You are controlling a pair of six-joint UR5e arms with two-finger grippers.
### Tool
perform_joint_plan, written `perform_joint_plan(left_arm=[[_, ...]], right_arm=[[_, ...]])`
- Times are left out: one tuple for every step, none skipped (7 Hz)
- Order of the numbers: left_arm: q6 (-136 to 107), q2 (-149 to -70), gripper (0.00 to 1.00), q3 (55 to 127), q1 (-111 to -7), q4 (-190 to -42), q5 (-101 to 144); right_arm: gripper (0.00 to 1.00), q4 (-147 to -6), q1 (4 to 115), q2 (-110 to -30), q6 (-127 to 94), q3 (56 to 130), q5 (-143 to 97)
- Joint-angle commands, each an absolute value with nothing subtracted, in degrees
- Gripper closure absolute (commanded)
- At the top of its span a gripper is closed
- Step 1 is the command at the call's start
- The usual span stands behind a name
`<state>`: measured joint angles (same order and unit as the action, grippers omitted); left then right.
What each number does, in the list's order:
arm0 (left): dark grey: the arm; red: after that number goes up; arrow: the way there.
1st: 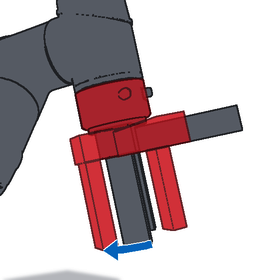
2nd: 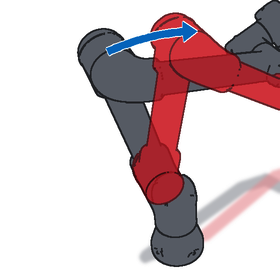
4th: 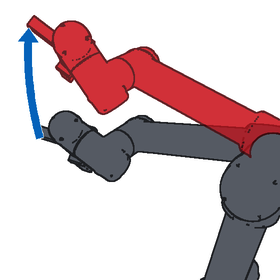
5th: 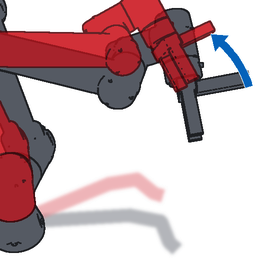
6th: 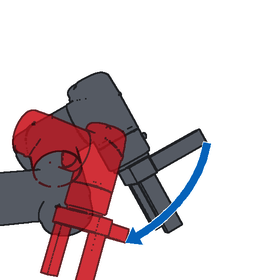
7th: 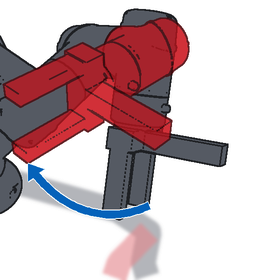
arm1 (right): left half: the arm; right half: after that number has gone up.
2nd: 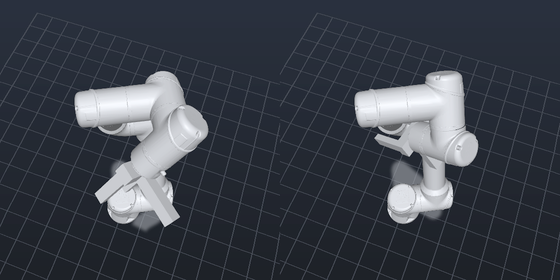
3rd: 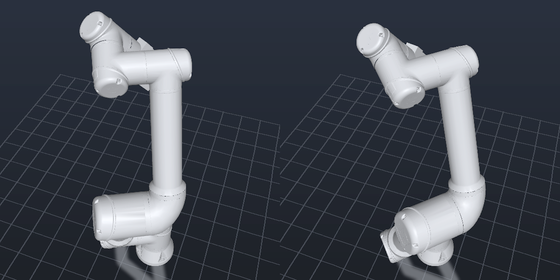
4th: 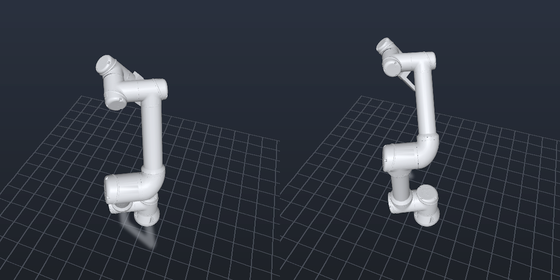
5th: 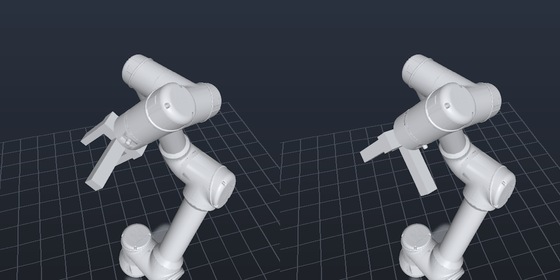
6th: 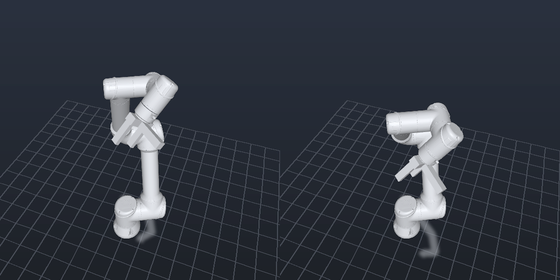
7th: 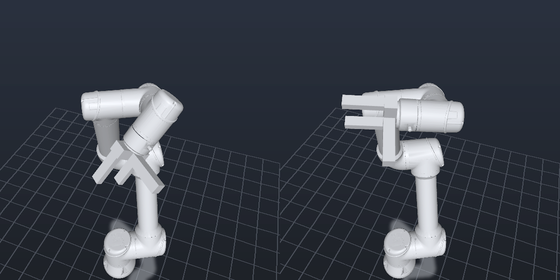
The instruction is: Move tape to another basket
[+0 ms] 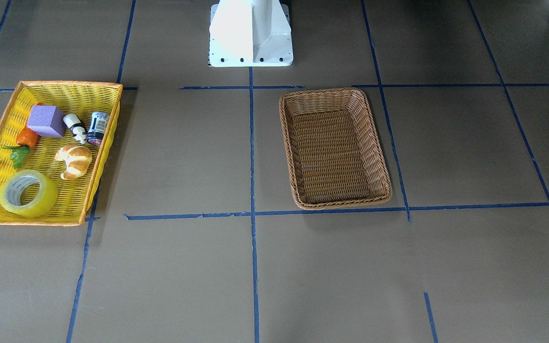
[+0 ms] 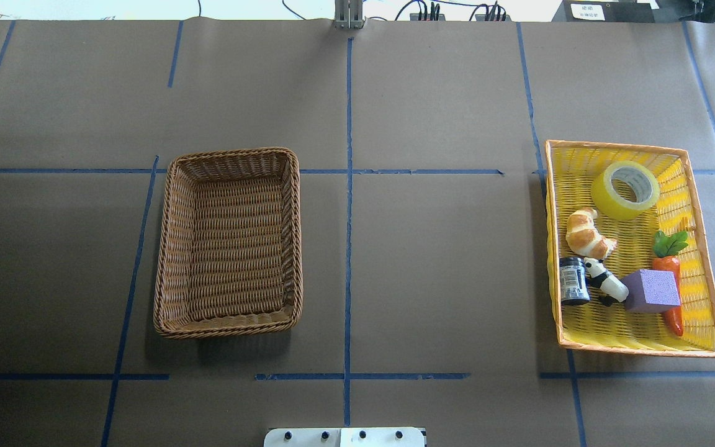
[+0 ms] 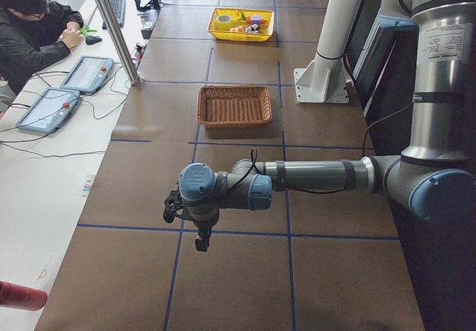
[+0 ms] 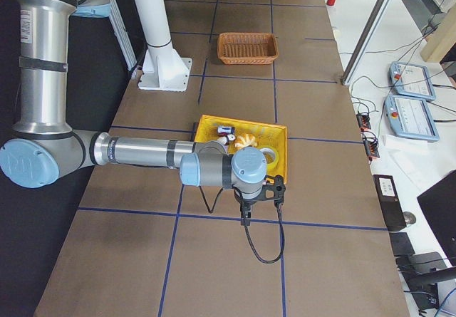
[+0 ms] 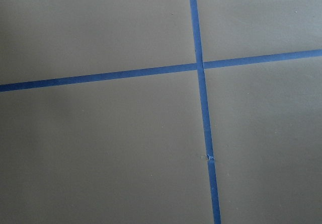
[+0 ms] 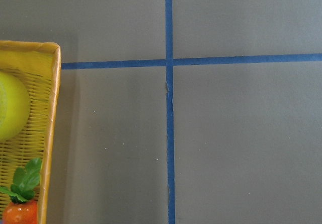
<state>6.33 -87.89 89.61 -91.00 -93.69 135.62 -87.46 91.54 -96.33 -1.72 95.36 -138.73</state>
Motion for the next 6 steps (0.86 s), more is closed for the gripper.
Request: perform_joint_plan(left_arm=[[6.33,-87.89,0.0,89.65,-91.05,-93.69,135.62],[6.33,-87.89,0.0,89.65,-91.05,-93.69,135.62],[6.33,-87.89,0.0,89.65,-91.05,-93.69,135.62],[6.33,-87.98,0.0,89.65,-91.05,-93.69,135.62],[6.33,-87.98,0.0,89.65,-91.05,-93.69,135.62],[6.42,-87.89,0.0,89.65,-91.14,-93.69,135.62]], right_arm=[[0.0,-87.45,91.58,-96.5,-2.11,95.36,-138.6],[0.0,-87.28,91.58,-96.59,-2.2,95.36,-138.69],[0.0,-87.19,91.58,-96.59,-2.2,95.36,-138.69],[0.0,-87.01,91.58,-96.59,-2.2,95.36,-138.69],[0.0,-86.92,91.58,-96.59,-2.2,95.36,-138.69],[0.0,-86.92,91.58,-96.59,-2.2,95.36,-138.69]])
